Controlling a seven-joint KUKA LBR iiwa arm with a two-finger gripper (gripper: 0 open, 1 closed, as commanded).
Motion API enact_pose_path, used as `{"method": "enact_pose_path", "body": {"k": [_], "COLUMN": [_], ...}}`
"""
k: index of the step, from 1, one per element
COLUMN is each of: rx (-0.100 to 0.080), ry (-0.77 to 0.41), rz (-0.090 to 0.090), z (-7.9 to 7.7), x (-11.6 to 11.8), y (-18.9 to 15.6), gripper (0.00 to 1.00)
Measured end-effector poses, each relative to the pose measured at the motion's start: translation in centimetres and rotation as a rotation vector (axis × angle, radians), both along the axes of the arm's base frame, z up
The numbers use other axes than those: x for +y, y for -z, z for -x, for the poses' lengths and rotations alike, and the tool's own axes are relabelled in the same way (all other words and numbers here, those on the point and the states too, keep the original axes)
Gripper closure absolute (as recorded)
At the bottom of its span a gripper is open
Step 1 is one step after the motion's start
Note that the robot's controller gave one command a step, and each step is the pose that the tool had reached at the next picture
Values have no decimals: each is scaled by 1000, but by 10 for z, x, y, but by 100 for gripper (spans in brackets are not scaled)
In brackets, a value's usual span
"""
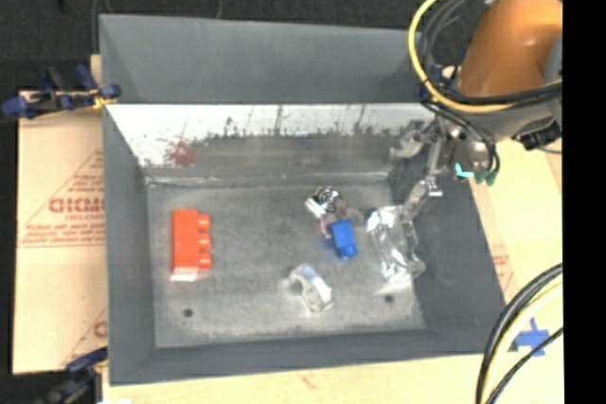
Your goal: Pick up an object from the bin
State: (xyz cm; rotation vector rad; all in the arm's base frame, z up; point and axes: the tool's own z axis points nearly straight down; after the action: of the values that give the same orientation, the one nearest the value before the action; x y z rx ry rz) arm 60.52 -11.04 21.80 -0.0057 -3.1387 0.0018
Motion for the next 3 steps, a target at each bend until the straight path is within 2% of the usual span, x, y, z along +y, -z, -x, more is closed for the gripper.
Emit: {"method": "enact_pose_path", "body": {"k": [1, 2, 3], "rx": [-18, -10, -8], "ry": [-141, -397, -785], "rz": [1, -1, -1], "z": [-10, -22, -22], "x": [-31, 34, 60], "y": [82, 79, 84], "gripper": [0, 0, 0]}}
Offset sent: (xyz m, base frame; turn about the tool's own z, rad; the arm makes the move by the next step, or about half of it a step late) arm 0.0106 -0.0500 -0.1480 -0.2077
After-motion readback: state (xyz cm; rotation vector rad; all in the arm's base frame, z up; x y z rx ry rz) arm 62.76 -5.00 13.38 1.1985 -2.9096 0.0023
